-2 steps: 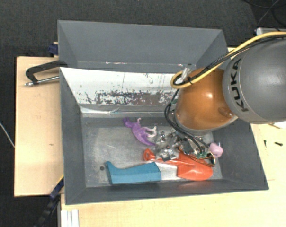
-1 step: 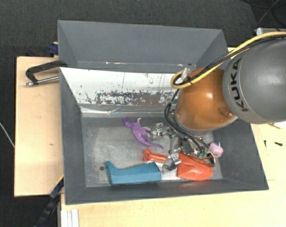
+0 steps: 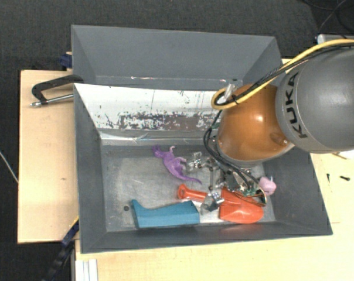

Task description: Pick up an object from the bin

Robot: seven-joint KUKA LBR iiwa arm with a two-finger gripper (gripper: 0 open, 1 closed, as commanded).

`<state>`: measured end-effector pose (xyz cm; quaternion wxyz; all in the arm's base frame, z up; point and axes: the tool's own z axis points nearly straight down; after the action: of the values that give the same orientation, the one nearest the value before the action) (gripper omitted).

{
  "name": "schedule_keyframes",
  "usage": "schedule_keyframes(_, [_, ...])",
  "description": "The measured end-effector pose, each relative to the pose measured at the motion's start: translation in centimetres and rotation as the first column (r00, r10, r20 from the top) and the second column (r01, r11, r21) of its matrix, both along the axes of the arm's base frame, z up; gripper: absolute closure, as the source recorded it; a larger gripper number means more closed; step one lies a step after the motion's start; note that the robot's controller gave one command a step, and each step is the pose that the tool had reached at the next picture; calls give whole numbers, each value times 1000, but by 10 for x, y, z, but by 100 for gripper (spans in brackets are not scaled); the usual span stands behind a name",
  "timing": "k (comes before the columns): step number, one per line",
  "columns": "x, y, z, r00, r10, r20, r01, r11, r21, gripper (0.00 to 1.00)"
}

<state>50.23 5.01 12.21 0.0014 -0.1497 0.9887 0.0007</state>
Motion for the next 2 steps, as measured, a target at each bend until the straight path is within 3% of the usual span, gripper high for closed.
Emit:
schedule_keyframes(1, [9, -1, 6, 997, 79, -1, -79, 997, 0, 0])
schedule_keyframes(2, [-3, -1, -48, 953, 303, 1, -303, 953, -3, 100])
